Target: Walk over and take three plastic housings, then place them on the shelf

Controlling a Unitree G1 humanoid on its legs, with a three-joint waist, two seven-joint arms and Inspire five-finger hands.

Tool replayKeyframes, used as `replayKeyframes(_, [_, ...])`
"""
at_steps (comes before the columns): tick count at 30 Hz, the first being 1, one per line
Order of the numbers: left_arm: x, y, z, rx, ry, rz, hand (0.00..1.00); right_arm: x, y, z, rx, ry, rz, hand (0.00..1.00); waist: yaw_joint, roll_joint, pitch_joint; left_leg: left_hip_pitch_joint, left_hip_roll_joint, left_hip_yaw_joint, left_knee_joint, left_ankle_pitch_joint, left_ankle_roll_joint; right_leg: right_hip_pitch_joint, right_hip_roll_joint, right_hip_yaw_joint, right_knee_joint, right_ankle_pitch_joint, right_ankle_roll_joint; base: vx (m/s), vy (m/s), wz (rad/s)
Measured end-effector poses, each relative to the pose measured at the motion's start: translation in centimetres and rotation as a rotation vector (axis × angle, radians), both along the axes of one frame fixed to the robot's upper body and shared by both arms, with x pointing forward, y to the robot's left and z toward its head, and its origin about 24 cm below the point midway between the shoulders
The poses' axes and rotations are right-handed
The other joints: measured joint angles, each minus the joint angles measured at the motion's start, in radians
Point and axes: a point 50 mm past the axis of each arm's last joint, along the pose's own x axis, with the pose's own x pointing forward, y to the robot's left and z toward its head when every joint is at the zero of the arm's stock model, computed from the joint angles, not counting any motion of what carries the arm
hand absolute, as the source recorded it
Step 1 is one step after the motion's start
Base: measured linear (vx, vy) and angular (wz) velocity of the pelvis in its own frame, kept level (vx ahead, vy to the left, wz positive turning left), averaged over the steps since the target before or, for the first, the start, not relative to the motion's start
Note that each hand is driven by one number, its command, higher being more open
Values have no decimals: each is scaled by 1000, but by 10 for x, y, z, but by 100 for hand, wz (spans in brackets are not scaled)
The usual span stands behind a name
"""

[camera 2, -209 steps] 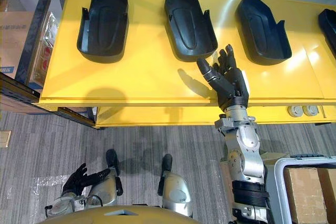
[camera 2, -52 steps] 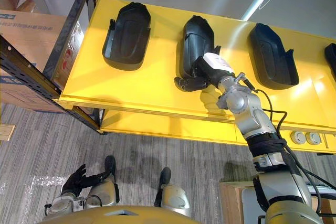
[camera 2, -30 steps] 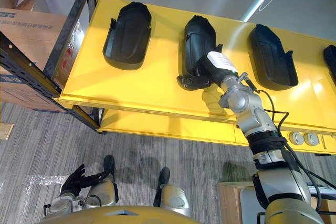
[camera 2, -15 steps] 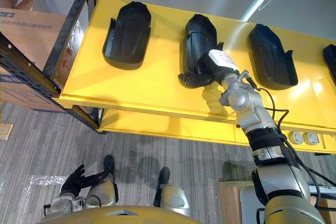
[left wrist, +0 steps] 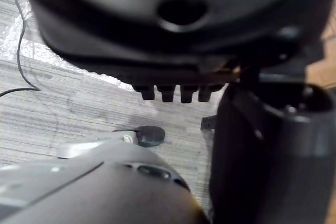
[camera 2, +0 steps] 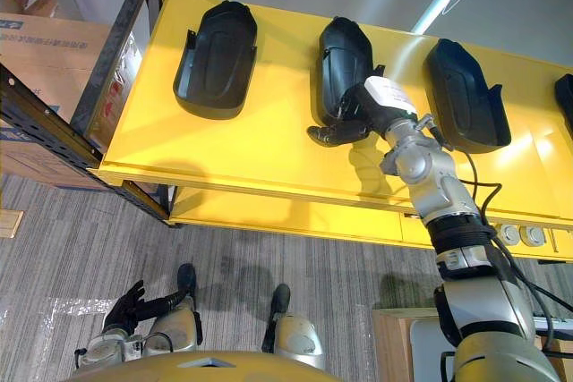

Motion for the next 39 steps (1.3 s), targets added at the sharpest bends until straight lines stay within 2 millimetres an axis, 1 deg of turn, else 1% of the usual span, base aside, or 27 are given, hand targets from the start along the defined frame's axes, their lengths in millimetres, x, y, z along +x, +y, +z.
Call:
replayKeyframes(4, [-1, 0, 0, 0, 7, 1, 100, -10, -12, 9, -55, -11, -5, 100, -5, -1, -2, 8, 0, 2, 0, 0, 0, 8, 0, 0, 0, 0, 0, 0, 0, 0])
replayKeyframes(8, [-5, 1, -1, 1, 18, 6, 100, -14, -11, 11, -62, 11, 16, 100, -24, -2, -4, 21, 0, 6, 0, -1, -2, 20, 0, 2, -1, 1, 0, -4, -1, -1])
replayKeyframes(10, [-5, 1, -1, 10, 24, -10, 100, -19, -12, 10, -61, 26, 21, 100, -27, -1, -10, 23, 1, 8, 0, -1, -2, 20, 1, 3, -2, 1, 1, -18, -3, -4])
replayKeyframes(12, [-6, 1, -2, 18, 34, -25, 100, -27, -16, 5, -97, 73, 32, 100, -27, -1, -27, 24, 1, 11, 0, -2, -3, 20, 1, 6, -2, 1, 1, -2, 0, -2])
replayKeyframes(16, [-10, 2, -3, 16, 55, -22, 100, -32, -17, 3, -66, 128, 55, 100, -28, -3, -45, 40, 2, 24, 0, -5, -6, 26, 0, 20, -3, 1, 2, -4, -2, -10])
replayKeyframes(19, [-20, 2, -5, 15, 80, -16, 100, -34, -16, 1, -27, 184, 86, 100, -43, -3, -72, 40, 2, 25, 0, -6, -6, 27, 0, 21, -4, 0, 3, -3, -1, -1])
replayKeyframes(21, [-22, 2, -6, 14, 88, -15, 100, -35, -16, -2, -29, 225, 98, 100, -50, 0, -89, 42, 2, 25, 0, -7, -8, 29, 0, 21, -4, -1, 6, 0, 0, 0])
replayKeyframes(26, [-26, 1, -7, 9, 109, -11, 100, -40, -15, -7, -45, 254, 110, 100, -50, 10, -107, 43, 2, 26, 0, -8, -9, 30, 0, 21, -4, 0, 6, 0, 0, 0])
replayKeyframes(33, [-29, -1, -8, 6, 118, -14, 100, -38, -17, 0, -145, 118, 53, 100, -51, 22, -121, 44, 2, 25, 0, -7, -8, 31, 0, 21, -4, 1, 5, 0, 0, 0])
replayKeyframes(39, [-30, -3, -7, 8, 113, -24, 100, -37, -18, 3, -214, 56, 20, 100, -47, 25, -122, 40, 2, 20, 0, -5, -5, 31, 0, 16, -5, 2, 4, 0, 0, 0])
